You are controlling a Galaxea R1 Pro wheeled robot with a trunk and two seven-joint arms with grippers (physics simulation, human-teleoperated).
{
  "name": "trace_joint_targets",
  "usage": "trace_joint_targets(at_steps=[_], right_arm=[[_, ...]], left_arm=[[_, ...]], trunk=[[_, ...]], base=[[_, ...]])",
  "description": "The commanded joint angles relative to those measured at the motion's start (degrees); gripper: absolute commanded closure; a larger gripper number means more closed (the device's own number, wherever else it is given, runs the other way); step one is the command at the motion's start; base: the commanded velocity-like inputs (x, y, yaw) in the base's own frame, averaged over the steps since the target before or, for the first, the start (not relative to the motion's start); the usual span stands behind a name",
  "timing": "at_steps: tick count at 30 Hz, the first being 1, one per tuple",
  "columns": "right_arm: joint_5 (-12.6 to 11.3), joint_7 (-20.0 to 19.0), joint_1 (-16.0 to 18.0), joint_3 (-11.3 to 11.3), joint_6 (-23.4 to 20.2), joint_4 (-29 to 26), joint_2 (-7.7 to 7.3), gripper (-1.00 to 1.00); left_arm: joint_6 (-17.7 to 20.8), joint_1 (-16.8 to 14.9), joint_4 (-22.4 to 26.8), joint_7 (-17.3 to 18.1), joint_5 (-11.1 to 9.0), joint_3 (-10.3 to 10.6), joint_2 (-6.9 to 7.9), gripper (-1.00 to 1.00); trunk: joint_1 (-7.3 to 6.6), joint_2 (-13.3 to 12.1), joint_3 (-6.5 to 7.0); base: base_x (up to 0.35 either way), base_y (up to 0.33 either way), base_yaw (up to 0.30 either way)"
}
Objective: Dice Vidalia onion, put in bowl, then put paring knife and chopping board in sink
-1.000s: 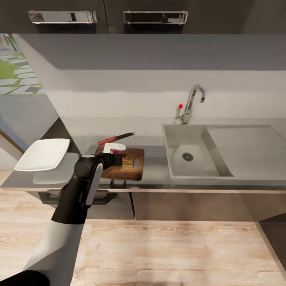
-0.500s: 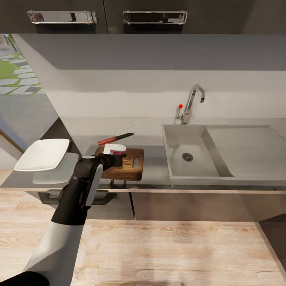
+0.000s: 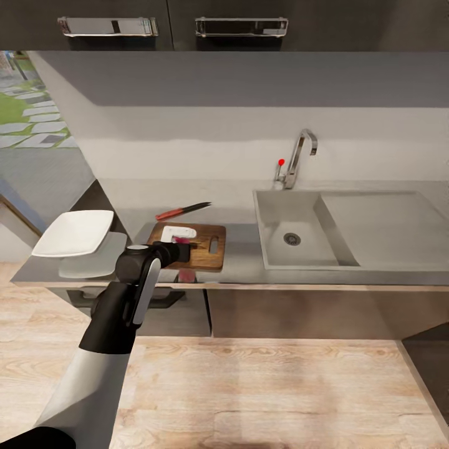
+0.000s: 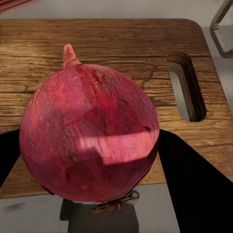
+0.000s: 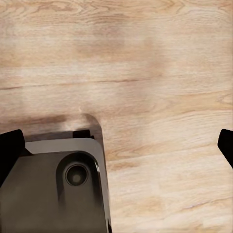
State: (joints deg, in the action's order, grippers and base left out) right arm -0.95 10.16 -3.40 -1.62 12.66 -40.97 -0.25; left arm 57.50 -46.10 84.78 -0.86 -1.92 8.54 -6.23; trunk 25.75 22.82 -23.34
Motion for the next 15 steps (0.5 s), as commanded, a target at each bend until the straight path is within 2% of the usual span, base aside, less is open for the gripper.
trace_joint_targets(at_steps=[1,15], right_arm=[[-0.1,0.13,-0.03,0.04,0.09,-0.08,-0.01,-1.0],[-0.19,0.13,-0.03,0.04,0.09,-0.08,-0.01,-1.0]], left_arm=[[0.25,-0.05,0.03,-0.02,-0.1,0.0,-0.02,1.0],[0.22,-0.05,0.03,-0.02,0.07,0.03,-0.01,1.0]], trunk=[[0.03,0.1,-0.08],[0.03,0.1,-0.57]], base=[[-0.015,0.0,0.0],[-0.002,0.0,0.0]])
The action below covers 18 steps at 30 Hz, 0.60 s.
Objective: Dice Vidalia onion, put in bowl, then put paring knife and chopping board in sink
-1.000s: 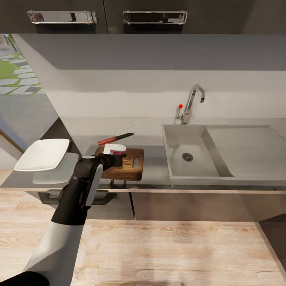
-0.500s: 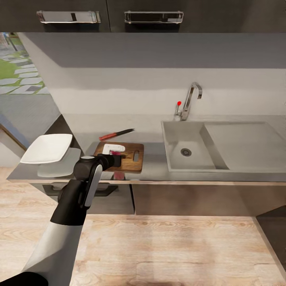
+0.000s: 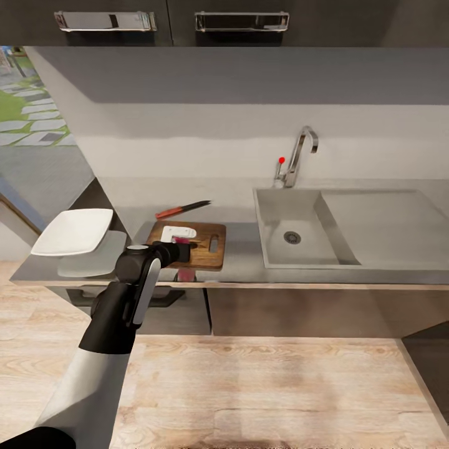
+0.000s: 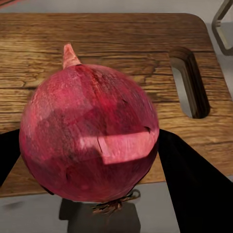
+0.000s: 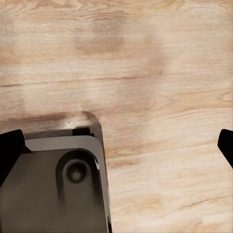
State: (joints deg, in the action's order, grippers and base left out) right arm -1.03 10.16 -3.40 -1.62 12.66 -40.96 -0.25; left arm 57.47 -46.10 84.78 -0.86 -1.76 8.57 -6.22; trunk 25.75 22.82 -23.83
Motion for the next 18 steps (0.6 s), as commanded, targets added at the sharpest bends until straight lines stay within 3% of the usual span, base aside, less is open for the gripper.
trace_joint_targets(at_steps=[1,11,18], right_arm=[[-0.11,0.12,-0.03,0.04,0.09,-0.08,-0.01,-1.0],[-0.08,0.12,-0.03,0.04,0.09,-0.1,-0.01,-1.0],[-0.08,0.12,-0.03,0.04,0.09,-0.08,-0.01,-1.0]], left_arm=[[0.23,-0.05,0.03,-0.02,-0.08,0.02,-0.02,1.0],[0.26,-0.05,0.03,-0.02,-0.08,0.02,-0.02,1.0],[0.21,-0.05,0.03,-0.02,-0.08,0.01,-0.02,1.0]], trunk=[[0.03,0.1,-0.16],[0.03,0.1,-0.85],[0.03,0.1,-0.91]], base=[[0.0,0.0,0.0],[0.006,0.0,0.0],[0.182,0.0,0.0]])
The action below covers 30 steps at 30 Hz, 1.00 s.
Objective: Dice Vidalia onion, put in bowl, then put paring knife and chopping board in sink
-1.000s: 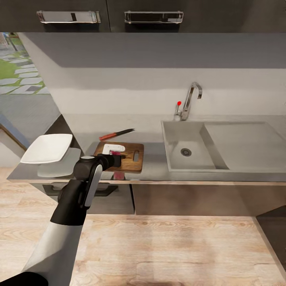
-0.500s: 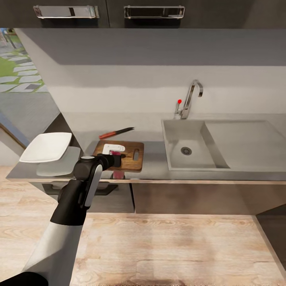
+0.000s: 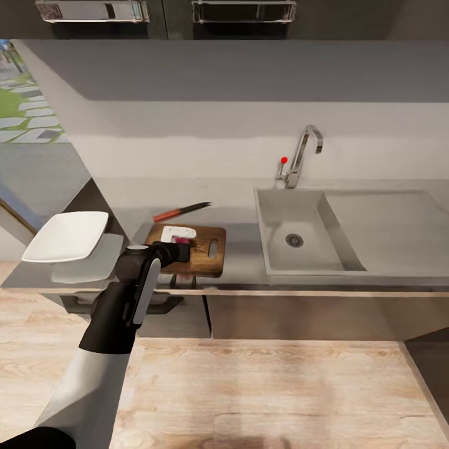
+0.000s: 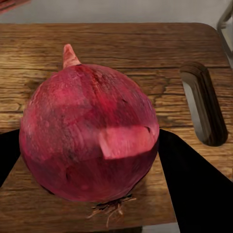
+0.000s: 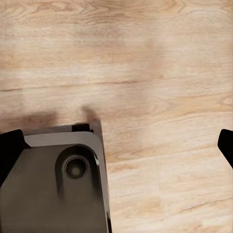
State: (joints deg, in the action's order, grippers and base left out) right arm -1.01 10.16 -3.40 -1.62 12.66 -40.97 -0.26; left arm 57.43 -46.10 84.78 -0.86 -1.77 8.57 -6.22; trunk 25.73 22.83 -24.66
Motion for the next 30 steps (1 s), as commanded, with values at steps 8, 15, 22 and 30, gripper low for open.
trace_joint_targets(at_steps=[8,15,22,30], right_arm=[[-0.1,0.12,-0.03,0.05,0.09,-0.08,-0.01,-1.0],[-0.11,0.12,-0.03,0.05,0.09,-0.1,-0.01,-1.0],[-0.11,0.12,-0.03,0.04,0.09,-0.08,-0.01,-1.0],[-0.12,0.12,-0.03,0.04,0.09,-0.08,-0.01,-1.0]], left_arm=[[0.23,-0.05,0.04,-0.02,-0.08,-0.04,-0.02,1.0],[0.26,-0.05,0.04,-0.02,-0.08,-0.04,-0.02,1.0],[0.3,-0.05,0.04,-0.02,-0.08,-0.02,0.01,1.0],[0.31,-0.05,0.04,-0.02,-0.08,0.01,0.07,1.0]], trunk=[[0.05,0.09,-0.08],[0.05,0.09,-0.08],[0.05,0.09,-0.08],[0.05,0.09,-0.08]], base=[[0.032,0.0,0.0],[0.025,0.0,0.0],[0.003,0.024,0.0],[0.0,0.013,0.0]])
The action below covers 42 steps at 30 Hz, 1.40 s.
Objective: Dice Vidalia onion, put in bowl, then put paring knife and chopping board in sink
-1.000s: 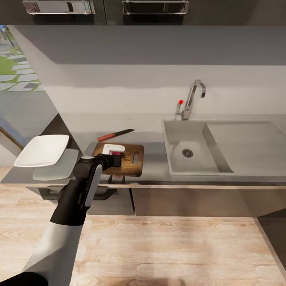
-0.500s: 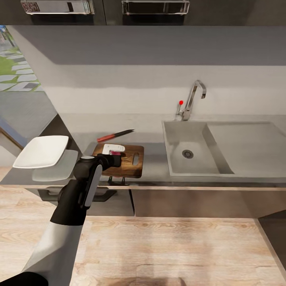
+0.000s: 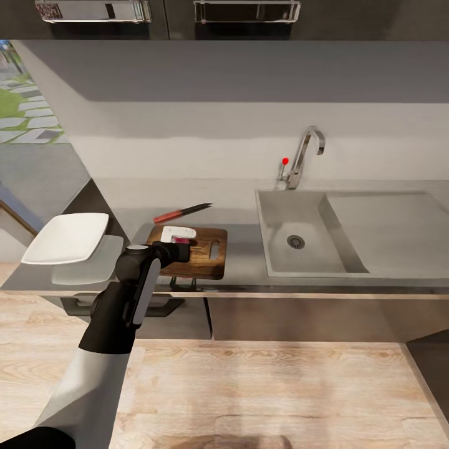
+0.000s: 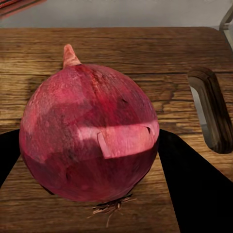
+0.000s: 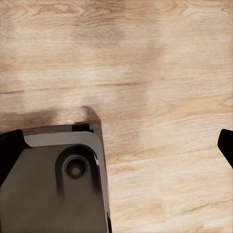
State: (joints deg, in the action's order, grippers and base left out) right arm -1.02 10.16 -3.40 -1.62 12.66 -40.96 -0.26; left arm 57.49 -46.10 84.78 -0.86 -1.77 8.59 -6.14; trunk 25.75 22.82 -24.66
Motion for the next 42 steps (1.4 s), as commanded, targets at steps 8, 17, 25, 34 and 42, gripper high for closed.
trace_joint_targets(at_steps=[8,17,25,34,42], right_arm=[[-0.12,0.12,-0.03,0.04,0.09,-0.08,-0.01,-1.0],[-0.12,0.12,-0.03,0.07,0.09,-0.08,-0.01,-1.0],[-0.12,0.12,-0.03,0.08,0.09,-0.08,-0.01,-1.0],[-0.12,0.12,-0.03,0.09,0.09,-0.08,-0.01,-1.0],[-0.12,0.12,-0.03,0.07,0.09,-0.08,-0.01,-1.0]], left_arm=[[0.17,-0.05,-0.05,-0.02,-0.08,0.0,-0.02,1.0],[0.17,-0.05,-0.06,-0.02,-0.08,0.01,-0.02,1.0],[0.18,-0.05,-0.02,-0.02,-0.08,0.0,-0.02,1.0],[0.25,-0.05,0.01,-0.02,-0.08,0.0,0.0,1.0],[0.25,-0.05,0.0,-0.02,-0.08,0.0,0.0,1.0]], trunk=[[0.03,0.1,-0.25],[0.03,0.1,-0.71],[0.03,0.1,-1.12],[0.03,0.1,-1.41],[0.03,0.1,-1.45]], base=[[0.0,0.0,0.0],[0.0,0.0,0.0],[0.0,0.0,0.0],[0.0,0.0,0.0],[0.0,0.0,0.0]])
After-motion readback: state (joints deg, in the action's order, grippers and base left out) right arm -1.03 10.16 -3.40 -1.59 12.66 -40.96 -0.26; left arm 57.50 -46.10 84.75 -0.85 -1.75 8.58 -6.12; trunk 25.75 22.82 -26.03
